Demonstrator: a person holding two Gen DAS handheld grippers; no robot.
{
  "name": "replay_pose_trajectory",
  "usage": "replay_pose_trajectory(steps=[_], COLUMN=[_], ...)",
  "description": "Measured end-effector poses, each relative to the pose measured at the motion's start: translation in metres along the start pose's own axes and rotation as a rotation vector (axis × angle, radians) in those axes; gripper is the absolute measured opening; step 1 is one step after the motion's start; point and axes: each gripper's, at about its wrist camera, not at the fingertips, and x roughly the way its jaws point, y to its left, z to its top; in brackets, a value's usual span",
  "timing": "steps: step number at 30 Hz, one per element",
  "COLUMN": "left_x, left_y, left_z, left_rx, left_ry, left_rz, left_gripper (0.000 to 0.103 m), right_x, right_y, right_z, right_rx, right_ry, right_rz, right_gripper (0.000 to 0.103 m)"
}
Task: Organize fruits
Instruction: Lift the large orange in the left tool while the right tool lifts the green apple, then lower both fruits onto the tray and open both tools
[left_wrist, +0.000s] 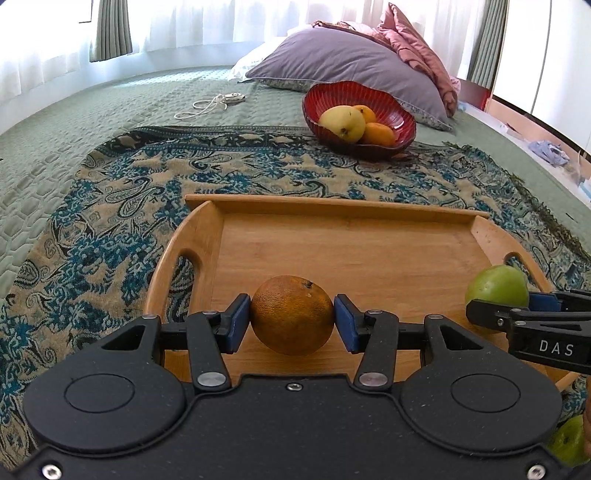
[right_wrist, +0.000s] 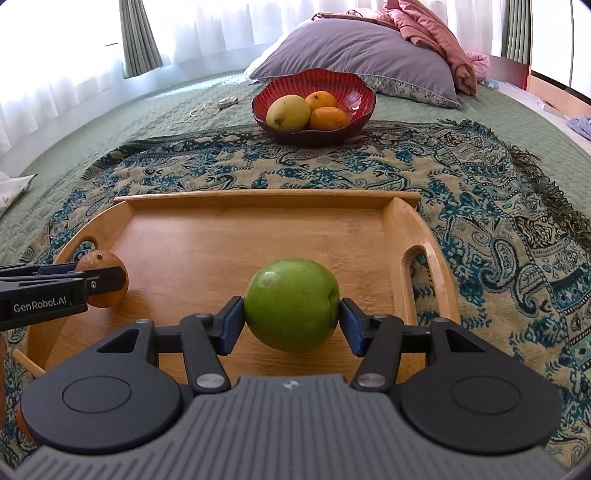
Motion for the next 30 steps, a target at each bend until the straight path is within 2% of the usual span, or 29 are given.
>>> replay_pose_trajectory(steps=[18, 23, 25, 30], left_x=[-0.001, -0.002, -0.004, -0.017], left_y=[-0.002, -0.003, -0.004, -0.001], left_z=[-0.002, -0.002, -0.003, -0.005], left_rx=[0.024, 0.042, 0.061, 0.073], left_ry=[0.005, 0.012, 0.005, -0.015], left_rz=[0.002, 0.002, 0.007, 0.003], left_gripper=[0.048, 0.049, 0.054, 0.076], right_x=[0.001, 0.000, -0.002, -0.014], right_y=[0.000, 0.001, 0.002, 0.005], right_z=[-0.002, -0.003, -0.002, -0.003], right_rx=[-0.004, -0.002, -0.006, -0.033], right_ry=[0.003, 0.004, -0.002, -0.032], right_rz=[0.004, 0.001, -0.003, -0.001], right_gripper=[0.059, 0.063, 0.073, 0.078])
